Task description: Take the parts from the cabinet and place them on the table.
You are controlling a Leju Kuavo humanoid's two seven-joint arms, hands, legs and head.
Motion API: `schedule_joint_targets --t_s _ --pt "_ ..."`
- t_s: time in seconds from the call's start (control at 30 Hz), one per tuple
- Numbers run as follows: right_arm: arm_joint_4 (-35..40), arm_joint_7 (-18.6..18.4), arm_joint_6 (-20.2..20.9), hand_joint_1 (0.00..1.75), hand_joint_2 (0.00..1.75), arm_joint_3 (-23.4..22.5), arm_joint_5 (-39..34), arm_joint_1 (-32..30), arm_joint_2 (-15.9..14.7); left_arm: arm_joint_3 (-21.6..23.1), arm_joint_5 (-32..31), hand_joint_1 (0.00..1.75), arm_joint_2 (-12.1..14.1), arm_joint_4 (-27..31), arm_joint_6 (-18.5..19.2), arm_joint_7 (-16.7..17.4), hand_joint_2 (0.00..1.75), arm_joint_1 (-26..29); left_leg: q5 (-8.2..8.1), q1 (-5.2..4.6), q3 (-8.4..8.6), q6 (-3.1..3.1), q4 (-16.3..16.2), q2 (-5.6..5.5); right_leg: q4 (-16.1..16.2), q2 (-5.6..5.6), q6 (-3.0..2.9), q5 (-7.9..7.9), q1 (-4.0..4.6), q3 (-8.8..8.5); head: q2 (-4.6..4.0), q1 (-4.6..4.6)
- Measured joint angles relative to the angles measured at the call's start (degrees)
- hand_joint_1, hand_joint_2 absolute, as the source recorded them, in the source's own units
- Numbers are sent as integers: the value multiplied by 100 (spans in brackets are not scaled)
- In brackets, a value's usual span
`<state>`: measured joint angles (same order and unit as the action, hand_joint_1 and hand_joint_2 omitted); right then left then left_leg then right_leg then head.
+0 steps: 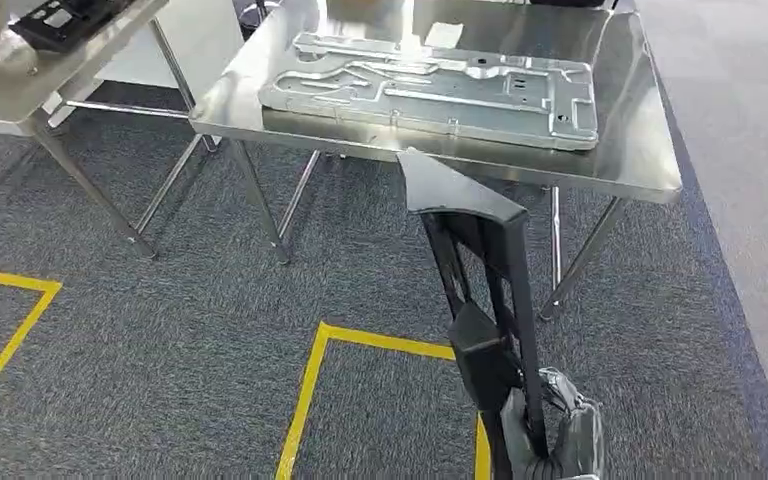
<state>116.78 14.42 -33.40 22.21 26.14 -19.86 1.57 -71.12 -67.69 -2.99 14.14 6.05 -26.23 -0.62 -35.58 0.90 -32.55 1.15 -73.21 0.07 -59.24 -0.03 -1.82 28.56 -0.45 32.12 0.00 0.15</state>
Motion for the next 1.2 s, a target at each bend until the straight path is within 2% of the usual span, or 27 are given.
schedule_joint_targets --t_s 0.07,0.1,0.13,0.17,0.23,0.27,0.3,0.4,0.43,0.47,0.5,0.57,0.6,0.63,0.67,0.73,0.77,0.8,0.83,0.87,0.93,0.97,1.03,1.1,1.13,1.17,1.2 --pt "-61 -66 -85 175 175 -13 131 0 22 -37 -2 0 9 0 0 24 0 28 -447 -1 -406 -14 -313 0 3 29 -11 103 14 -106 0 -13" --pt "-104 -111 -156 175 175 -35 226 0 39 -41 -7 0 11 0 0 35 0 40 -481 -2 -490 -38 -212 0 3 43 -8 159 22 -179 0 -17" --pt "-129 -160 -225 175 175 -59 324 3 63 -46 -13 0 13 0 0 46 0 46 -338 -8 -491 -64 56 0 3 46 -6 220 29 -267 0 -17" --pt "-151 -186 -317 175 175 -90 459 11 87 -55 -20 0 17 0 0 57 0 48 -23 -19 -444 -101 420 0 4 44 0 279 39 -344 0 -22" --pt "-181 -183 -534 175 175 -157 910 63 157 -81 -85 0 46 0 0 83 0 66 940 -71 -366 -201 1105 1 3 41 18 394 45 -464 0 -17" --pt "-188 -179 -573 175 175 -190 1137 96 186 -92 -98 0 48 0 0 90 0 78 713 -101 -372 -186 1086 -19 -19 102 68 454 73 -493 -2 -4" --pt "-175 -153 -605 175 175 -234 1334 110 238 -94 -105 0 52 -2 0 96 0 77 718 -109 -319 -209 1093 -23 10 96 114 516 69 -520 0 -13" --pt "-39 105 -632 175 175 -507 2178 138 477 -118 -190 0 61 -2 4 92 0 54 828 -56 -106 -319 1246 -41 -221 84 204 442 66 -585 0 -22" --pt "16 213 -634 175 175 -595 2480 177 555 -122 -210 0 61 -2 18 85 0 37 813 -58 -48 -343 1258 -37 -460 64 217 437 58 -472 -2 0" --pt "68 300 -634 175 175 -689 2784 225 617 -125 -221 0 63 -2 20 83 0 26 795 -55 -29 -366 1267 -34 -834 59 255 497 52 -223 0 9" --pt "116 350 -638 175 175 -793 3091 264 680 -125 -262 0 63 -2 26 83 0 20 761 -54 -15 -368 1267 -37 -1217 58 285 672 32 73 0 0" --pt "144 358 -636 175 175 -964 3787 317 770 -125 -321 0 63 -2 50 83 0 26 666 -52 50 -359 1267 -44 -1684 46 354 1089 -2 553 0 2" --pt "144 317 -636 175 175 -1050 4229 361 807 -125 -337 0 63 -2 59 83 0 33 620 -47 105 -347 1267 -49 -1648 37 365 1106 -14 657 0 7" --pt "144 253 -636 175 175 -1126 4655 427 824 -125 -383 0 66 -2 81 83 0 34 569 -43 169 -336 1267 -54 -1446 32 363 986 -24 670 0 4" --pt "144 204 -636 175 175 -1182 5033 501 833 -124 -400 0 66 -2 96 83 0 29 514 -40 249 -320 1267 -53 -1067 29 363 713 -28 600 0 7" --pt "142 35 -636 175 175 -1246 5522 594 837 -125 -433 0 63 -4 118 83 0 25 403 -34 358 -283 1290 -56 -254 15 293 -207 -15 408 -2 18" --pt "118 7 -634 175 175 -1263 5839 679 802 -124 -468 0 70 -9 138 83 0 5 353 -46 433 -234 1279 -71 -250 -6 270 -86 40 449 -2 -9" --pt "64 147 -630 175 175 -1330 6149 792 726 -122 -520 0 85 -11 157 85 0 -13 323 -42 436 -185 1317 -66 -238 9 218 -73 50 409 0 -4" --pt "14 417 -629 175 175 -1428 6283 887 684 -116 -550 0 98 -11 172 87 0 -25 352 -43 562 -155 1307 -57 -173 15 166 -142 60 390 0 -11" --pt "-57 717 -629 175 175 -1537 6310 983 651 -111 -581 0 114 -11 194 83 0 -38 444 -52 544 -94 1261 -57 -137 22 119 -119 47 329 0 -4" --pt "-225 1332 -632 175 175 -1815 6365 1126 621 -105 -623 0 151 -13 230 90 0 -84 518 -28 420 -69 892 -41 -1 4 41 -101 15 80 0 -13" --pt "-297 1425 -629 175 175 -1891 6369 1191 616 -100 -619 0 160 -13 236 85 0 -107 503 -21 215 -57 540 -41 31 1 8 -62 12 13 0 -61" --pt "-436 1475 -629 175 175 -2021 6369 1277 612 -92 -621 0 192 -13 236 85 0 -106 130 -14 -294 6 -87 -39 33 3 -3 43 10 -72 0 -74" --pt "-593 1532 -623 175 175 -2155 6369 1313 608 -83 -630 0 205 -13 238 87 0 -73 -207 -12 -620 10 -258 -38 33 16 3 162 9 -200 0 -85" --pt "-693 1512 -599 175 175 -2210 6369 1318 597 -79 -638 0 208 -15 238 87 0 -65 -154 -8 -658 12 -58 -36 33 25 14 237 7 -298 0 -83" --pt "-787 1392 -518 175 175 -2223 6369 1328 557 -79 -667 0 214 -15 238 87 0 -66 27 -3 -625 28 272 -36 33 26 28 313 5 -392 0 -83" --pt "-868 1232 -434 175 175 -2218 6369 1362 483 -76 -691 0 225 -15 240 87 0 -65 383 0 -561 23 708 -29 33 24 49 396 4 -498 0 -90"
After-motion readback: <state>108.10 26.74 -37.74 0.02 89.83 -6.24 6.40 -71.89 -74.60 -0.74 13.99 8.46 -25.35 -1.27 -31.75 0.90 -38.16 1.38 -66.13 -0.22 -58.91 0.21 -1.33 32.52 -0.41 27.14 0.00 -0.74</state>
